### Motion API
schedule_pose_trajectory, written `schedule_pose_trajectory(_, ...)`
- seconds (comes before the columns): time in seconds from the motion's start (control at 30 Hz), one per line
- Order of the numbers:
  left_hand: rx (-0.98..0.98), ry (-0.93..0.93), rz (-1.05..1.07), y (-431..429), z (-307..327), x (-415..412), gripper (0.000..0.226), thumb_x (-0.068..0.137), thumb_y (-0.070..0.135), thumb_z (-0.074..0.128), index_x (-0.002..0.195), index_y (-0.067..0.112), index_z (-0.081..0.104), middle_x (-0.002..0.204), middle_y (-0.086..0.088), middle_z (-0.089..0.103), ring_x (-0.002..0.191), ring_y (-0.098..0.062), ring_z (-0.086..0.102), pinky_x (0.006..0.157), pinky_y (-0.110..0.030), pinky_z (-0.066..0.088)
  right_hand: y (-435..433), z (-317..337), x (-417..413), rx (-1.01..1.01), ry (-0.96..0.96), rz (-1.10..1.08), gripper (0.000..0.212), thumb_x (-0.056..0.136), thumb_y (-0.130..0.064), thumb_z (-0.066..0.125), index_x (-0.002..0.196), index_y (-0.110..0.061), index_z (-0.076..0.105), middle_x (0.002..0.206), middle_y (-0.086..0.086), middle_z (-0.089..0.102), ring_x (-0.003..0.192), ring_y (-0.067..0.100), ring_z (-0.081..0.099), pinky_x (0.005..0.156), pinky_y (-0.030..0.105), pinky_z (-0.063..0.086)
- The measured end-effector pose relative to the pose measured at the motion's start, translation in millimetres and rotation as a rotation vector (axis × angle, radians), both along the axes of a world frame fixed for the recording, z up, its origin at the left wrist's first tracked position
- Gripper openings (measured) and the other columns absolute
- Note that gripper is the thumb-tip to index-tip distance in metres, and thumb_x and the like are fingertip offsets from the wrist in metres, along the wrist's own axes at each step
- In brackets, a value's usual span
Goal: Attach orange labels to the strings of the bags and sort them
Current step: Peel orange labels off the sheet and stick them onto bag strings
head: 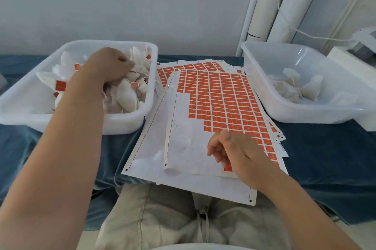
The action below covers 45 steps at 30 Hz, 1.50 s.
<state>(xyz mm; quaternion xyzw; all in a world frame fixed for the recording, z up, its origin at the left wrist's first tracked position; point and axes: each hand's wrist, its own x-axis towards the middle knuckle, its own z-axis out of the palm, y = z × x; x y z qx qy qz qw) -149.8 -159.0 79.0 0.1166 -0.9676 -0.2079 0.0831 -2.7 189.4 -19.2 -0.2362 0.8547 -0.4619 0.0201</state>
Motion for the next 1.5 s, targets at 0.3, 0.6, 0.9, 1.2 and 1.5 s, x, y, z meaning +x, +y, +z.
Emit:
schedule_pose_trajectory(0.3,0.365,0.619,-0.223,72,24,64,0.027,0.095,0.043,0.06,0.097,0.023,0.079,0.079,0.012,0.073,0.063,0.004,0.059,0.06,-0.011,0.045,15,20,-13,0.221,0.164,-0.203,0.033,0.094,-0.072,0.043,0.089,-0.045,0.062,0.084,-0.024,0.068,0.09,-0.006,0.065,0.068,0.011,0.043)
schedule_pose_trajectory(0.6,0.337,0.1,-0.391,151,-99,120,0.013,0.1,0.049,0.063,0.097,0.04,0.071,0.085,0.025,0.071,0.079,0.002,0.067,0.077,-0.019,0.055,119,67,-80,0.235,0.223,-0.702,0.019,0.103,-0.046,0.053,0.107,-0.034,0.067,0.107,-0.019,0.066,0.096,0.005,0.063,0.081,0.032,0.046)
schedule_pose_trajectory(0.9,0.292,0.116,-0.273,154,-131,116,0.013,0.1,0.048,0.062,0.092,0.039,0.069,0.082,0.026,0.067,0.073,-0.001,0.064,0.066,-0.011,0.043,174,61,-203,0.509,-0.454,-0.477,0.026,0.102,-0.022,0.062,0.118,-0.043,0.067,0.143,-0.006,0.057,0.129,0.02,0.052,0.111,0.04,0.042)
schedule_pose_trajectory(1.2,0.342,0.116,-0.265,151,-136,117,0.017,0.1,0.047,0.063,0.089,0.037,0.07,0.082,0.022,0.071,0.074,-0.002,0.066,0.07,-0.017,0.053,176,48,-228,0.622,-0.176,-0.619,0.02,0.094,-0.014,0.073,0.104,-0.029,0.082,0.122,-0.002,0.071,0.104,0.022,0.064,0.094,0.035,0.048)
schedule_pose_trajectory(1.5,0.334,0.098,-0.257,152,-137,116,0.015,0.1,0.048,0.063,0.091,0.038,0.068,0.085,0.025,0.069,0.074,-0.003,0.065,0.069,-0.015,0.049,201,55,-209,0.059,-0.171,-0.711,0.049,0.082,0.0,0.084,0.125,-0.018,0.07,0.12,0.011,0.065,0.107,0.026,0.069,0.089,0.037,0.062)
